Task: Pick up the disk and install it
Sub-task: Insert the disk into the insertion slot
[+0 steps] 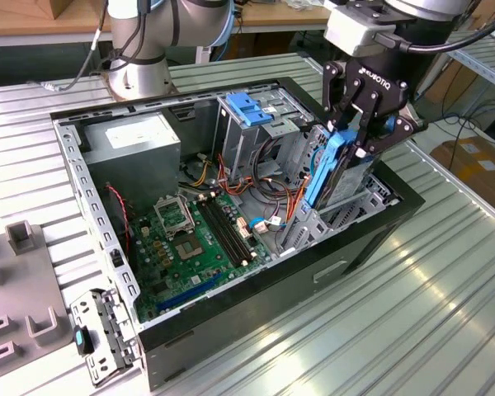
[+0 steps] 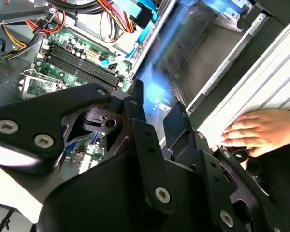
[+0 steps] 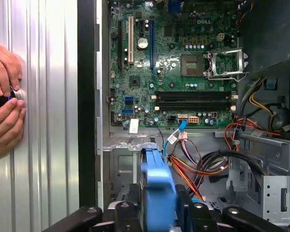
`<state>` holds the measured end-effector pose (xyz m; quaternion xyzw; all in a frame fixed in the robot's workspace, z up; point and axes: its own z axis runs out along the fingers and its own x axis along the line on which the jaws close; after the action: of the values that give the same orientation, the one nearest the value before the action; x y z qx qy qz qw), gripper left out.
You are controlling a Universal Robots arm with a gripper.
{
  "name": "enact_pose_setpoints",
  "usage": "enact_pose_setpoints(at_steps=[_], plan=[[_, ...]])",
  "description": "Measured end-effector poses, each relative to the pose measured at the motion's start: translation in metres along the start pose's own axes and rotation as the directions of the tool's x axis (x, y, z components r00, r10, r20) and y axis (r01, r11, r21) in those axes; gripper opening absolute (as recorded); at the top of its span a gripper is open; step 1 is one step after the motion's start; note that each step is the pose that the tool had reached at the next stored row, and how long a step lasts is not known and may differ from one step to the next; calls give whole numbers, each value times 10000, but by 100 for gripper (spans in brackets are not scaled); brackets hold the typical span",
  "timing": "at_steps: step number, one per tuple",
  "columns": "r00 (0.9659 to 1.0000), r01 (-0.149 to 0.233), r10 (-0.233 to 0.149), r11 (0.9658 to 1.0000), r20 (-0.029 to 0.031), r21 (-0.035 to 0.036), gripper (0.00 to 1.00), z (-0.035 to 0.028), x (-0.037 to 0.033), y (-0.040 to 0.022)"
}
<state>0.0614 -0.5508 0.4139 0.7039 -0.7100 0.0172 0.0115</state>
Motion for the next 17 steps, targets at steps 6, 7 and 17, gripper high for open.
enact_pose_setpoints(at_steps=[6, 7, 17], plan=[[10000, 0, 0, 10000, 3, 0, 45, 75, -3, -1], [10000, 0, 0, 10000, 2, 0, 45, 95, -4, -2], [10000, 0, 0, 10000, 1, 3, 11, 257, -10, -12]])
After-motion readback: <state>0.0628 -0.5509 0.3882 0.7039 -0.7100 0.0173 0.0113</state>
